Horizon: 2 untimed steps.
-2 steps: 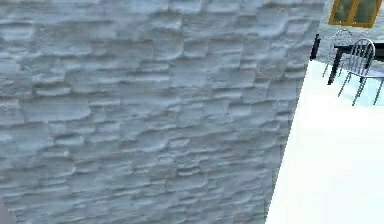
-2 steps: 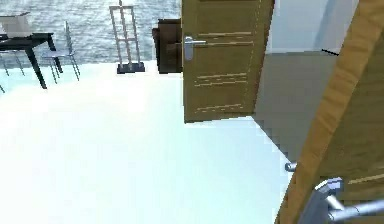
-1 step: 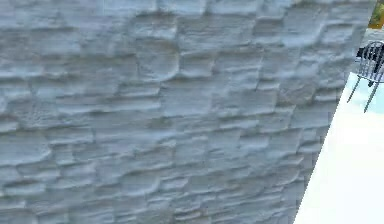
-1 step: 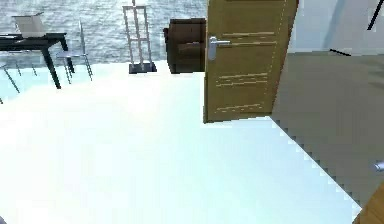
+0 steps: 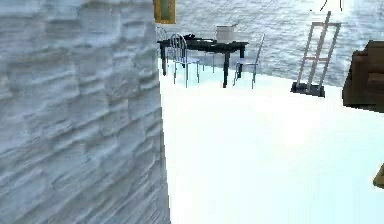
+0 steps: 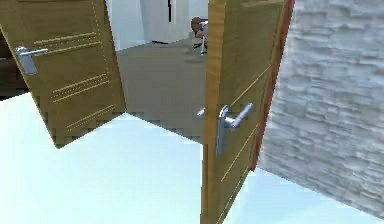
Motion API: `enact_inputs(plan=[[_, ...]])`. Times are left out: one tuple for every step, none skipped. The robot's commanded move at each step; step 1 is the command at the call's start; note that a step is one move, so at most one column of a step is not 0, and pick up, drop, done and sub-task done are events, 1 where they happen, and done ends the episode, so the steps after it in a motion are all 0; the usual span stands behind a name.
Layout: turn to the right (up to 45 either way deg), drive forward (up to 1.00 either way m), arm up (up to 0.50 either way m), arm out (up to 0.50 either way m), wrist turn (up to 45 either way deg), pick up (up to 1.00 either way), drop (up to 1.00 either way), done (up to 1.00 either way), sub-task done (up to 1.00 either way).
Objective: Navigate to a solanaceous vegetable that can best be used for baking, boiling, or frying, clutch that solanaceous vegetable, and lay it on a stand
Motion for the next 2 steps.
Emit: enact_inputs(plan=[[42.0,0.00,0.00,0.00,0.0,0.00,0.00,0.00,0.00],[0.0,0.55,0.00,0.00,0.0,0.00,0.00,0.00,0.00]])
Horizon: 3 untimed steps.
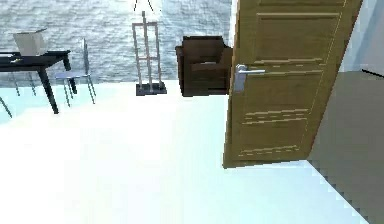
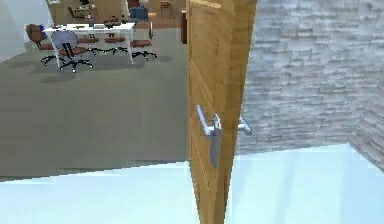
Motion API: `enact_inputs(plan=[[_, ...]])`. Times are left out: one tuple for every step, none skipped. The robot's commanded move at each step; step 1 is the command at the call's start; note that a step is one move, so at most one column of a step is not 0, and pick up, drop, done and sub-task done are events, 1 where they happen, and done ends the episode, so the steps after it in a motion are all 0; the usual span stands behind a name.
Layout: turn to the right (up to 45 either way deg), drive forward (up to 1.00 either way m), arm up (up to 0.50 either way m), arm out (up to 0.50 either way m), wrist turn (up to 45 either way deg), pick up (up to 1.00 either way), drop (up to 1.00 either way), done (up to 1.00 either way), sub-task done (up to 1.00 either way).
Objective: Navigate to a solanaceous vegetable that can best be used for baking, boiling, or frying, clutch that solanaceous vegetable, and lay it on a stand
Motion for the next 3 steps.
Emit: enact_inputs(plan=[[24.0,0.00,0.00,0.00,0.0,0.00,0.00,0.00,0.00],[0.0,0.55,0.00,0.00,0.0,0.00,0.00,0.00,0.00],[45.0,0.00,0.00,0.00,0.0,0.00,0.00,0.00,0.00]])
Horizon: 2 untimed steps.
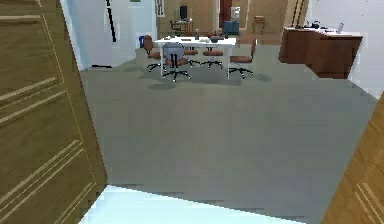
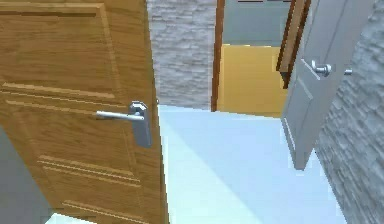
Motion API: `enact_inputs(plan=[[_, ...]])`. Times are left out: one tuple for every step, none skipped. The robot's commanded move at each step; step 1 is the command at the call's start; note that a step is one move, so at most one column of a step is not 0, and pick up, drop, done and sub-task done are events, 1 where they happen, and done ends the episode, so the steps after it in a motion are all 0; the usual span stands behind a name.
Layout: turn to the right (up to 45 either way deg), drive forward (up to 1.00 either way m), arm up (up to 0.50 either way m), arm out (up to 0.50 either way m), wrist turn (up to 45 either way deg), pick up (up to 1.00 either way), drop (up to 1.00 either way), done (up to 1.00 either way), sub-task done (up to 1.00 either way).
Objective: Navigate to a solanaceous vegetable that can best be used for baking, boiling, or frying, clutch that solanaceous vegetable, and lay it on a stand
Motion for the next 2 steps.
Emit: enact_inputs(plan=[[12.0,0.00,0.00,0.00,0.0,0.00,0.00,0.00,0.00],[0.0,1.00,0.00,0.00,0.0,0.00,0.00,0.00,0.00]])
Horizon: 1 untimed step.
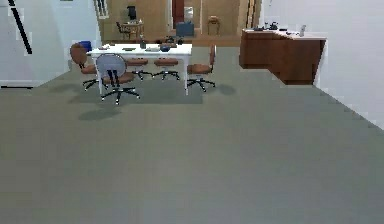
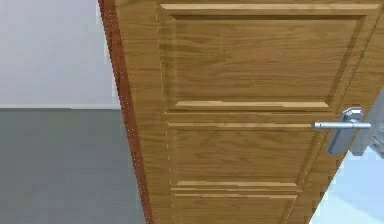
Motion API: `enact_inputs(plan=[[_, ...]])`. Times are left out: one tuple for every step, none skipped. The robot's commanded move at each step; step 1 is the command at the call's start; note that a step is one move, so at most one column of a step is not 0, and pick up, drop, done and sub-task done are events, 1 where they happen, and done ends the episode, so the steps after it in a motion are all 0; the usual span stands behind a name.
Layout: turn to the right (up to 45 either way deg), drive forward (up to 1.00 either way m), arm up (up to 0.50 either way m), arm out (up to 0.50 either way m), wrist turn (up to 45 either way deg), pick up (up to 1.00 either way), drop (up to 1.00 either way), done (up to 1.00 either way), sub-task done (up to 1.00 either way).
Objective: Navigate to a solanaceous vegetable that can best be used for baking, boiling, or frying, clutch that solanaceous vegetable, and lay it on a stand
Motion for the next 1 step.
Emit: enact_inputs(plan=[[3.0,0.00,0.00,0.00,0.0,0.00,0.00,0.00,0.00]])
